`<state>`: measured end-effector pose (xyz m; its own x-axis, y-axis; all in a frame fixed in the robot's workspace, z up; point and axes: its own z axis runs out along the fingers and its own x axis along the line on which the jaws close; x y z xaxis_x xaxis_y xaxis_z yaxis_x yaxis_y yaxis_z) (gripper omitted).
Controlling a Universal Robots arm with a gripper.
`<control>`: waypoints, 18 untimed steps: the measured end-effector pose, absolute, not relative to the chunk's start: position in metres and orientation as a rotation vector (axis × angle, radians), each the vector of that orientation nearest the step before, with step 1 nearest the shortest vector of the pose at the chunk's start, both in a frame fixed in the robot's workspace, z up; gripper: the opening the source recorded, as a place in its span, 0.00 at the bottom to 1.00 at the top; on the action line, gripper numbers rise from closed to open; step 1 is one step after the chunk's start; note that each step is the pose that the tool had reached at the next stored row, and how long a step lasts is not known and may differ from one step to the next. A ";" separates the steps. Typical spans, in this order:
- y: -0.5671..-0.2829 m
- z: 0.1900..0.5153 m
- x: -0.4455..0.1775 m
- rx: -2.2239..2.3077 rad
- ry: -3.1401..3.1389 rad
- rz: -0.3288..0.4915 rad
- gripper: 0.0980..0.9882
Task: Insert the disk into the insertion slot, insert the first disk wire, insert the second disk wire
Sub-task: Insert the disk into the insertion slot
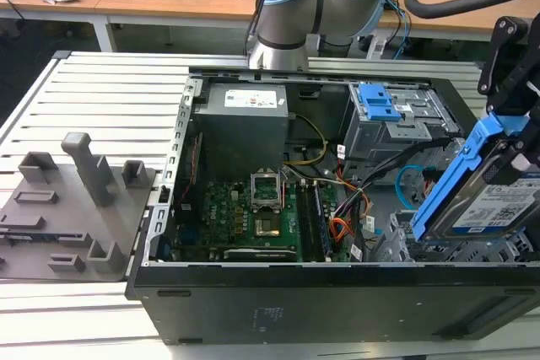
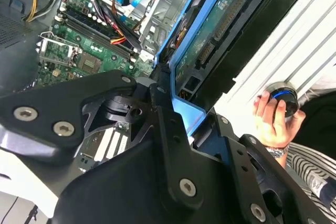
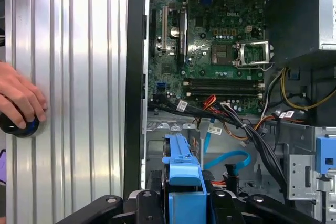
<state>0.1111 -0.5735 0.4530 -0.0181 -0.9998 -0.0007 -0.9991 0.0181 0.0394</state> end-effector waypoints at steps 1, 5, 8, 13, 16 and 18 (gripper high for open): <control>-0.570 0.452 0.111 2.183 -2.223 -0.046 0.30; -0.561 0.451 0.111 2.184 -2.225 -0.050 0.30; -0.558 0.448 0.111 2.184 -2.225 -0.051 0.30; -0.557 0.441 0.109 2.180 -2.229 -0.050 0.30; -0.557 0.439 0.109 2.155 -2.253 -0.051 0.30; -0.557 0.437 0.109 2.155 -2.253 -0.050 0.30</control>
